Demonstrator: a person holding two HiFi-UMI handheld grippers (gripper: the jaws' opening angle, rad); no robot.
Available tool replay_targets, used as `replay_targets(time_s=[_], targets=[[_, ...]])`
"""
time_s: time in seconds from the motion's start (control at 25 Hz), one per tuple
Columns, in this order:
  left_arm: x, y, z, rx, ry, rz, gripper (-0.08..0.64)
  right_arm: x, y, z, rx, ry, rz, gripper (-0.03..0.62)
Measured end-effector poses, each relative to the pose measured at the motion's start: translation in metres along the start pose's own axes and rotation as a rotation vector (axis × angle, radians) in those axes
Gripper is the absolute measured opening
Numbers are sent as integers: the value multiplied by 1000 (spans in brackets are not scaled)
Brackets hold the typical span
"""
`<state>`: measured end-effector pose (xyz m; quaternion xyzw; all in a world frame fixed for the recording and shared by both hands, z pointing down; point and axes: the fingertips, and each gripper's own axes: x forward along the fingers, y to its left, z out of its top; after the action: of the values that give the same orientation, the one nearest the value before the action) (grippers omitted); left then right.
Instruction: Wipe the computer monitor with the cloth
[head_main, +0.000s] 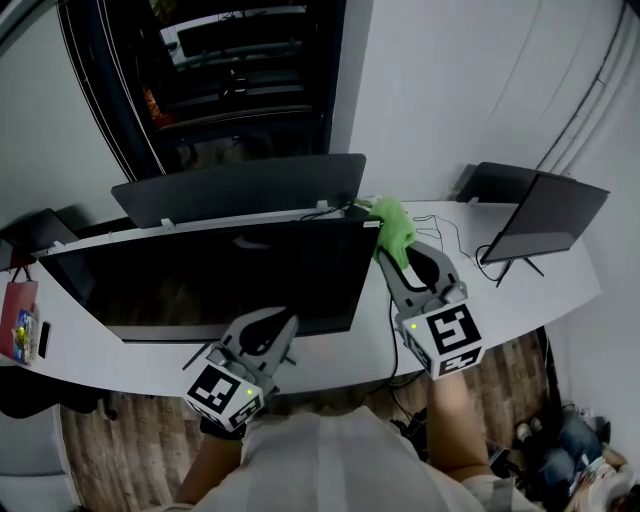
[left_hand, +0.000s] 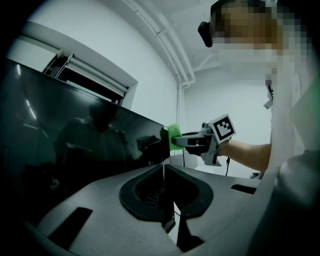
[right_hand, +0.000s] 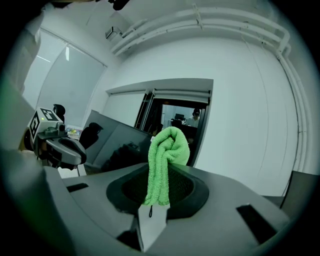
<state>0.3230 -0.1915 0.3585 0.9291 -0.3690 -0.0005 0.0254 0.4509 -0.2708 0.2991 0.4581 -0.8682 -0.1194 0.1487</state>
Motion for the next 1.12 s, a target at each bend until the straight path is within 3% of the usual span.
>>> replay_targets(time_s=[0.32, 1.12], targets=[[-2, 3, -2, -9, 0, 10, 25, 3, 7, -8, -74, 13, 7, 69], [1, 7, -16, -28, 10, 18, 25, 8, 27, -54, -72, 48, 58, 69]])
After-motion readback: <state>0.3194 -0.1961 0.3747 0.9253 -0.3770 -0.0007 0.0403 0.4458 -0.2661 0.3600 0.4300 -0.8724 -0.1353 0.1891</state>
